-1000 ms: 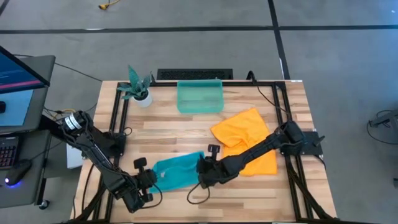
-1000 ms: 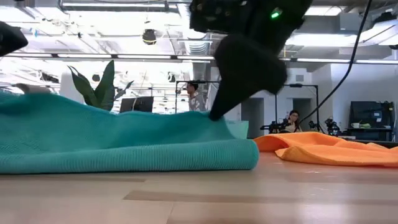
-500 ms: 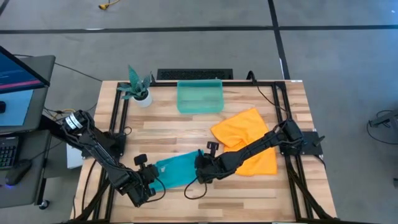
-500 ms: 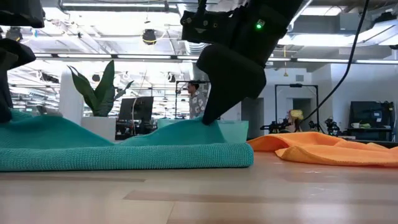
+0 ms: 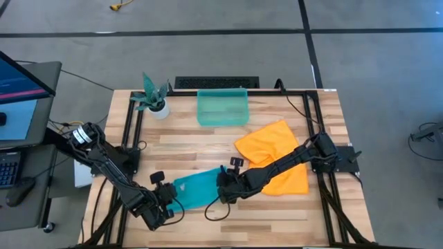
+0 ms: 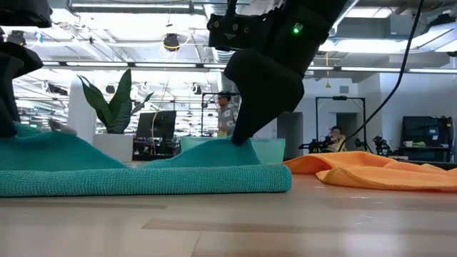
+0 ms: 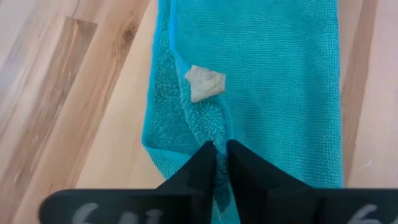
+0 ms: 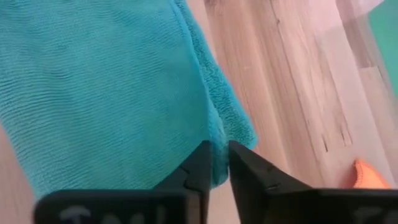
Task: Roll microfiber towels into tight, uniform cylinder then place into a basket
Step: Roll the blue microfiber cloth
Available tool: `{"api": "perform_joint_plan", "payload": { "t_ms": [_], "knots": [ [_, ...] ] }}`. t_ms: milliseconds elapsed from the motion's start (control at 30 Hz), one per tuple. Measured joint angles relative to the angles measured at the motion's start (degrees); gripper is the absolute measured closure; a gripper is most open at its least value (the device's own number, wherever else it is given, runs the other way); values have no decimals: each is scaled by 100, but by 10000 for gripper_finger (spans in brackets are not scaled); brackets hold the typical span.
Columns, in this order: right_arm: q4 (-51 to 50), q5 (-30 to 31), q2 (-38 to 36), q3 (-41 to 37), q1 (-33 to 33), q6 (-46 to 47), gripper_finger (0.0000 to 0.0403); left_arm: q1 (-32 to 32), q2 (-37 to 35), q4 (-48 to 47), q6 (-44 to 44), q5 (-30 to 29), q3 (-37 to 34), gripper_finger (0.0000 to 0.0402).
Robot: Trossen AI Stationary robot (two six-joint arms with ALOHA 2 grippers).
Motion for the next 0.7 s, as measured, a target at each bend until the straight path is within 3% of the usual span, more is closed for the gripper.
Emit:
{"api": "perform_joint_plan", "payload": {
  "t_ms": [333, 567, 700],
  "knots": [
    [-47, 4, -9, 0, -50, -33, 240, 4, 0, -55, 317, -135, 0, 264],
    [-324, -15, -17, -1, -36, -48, 240, 4, 0, -11, 319, -143, 0, 260],
    [-321, -350, -17, -2, -11, -48, 247, 11, 0, -8, 317, -207, 0, 262]
  ]
}}
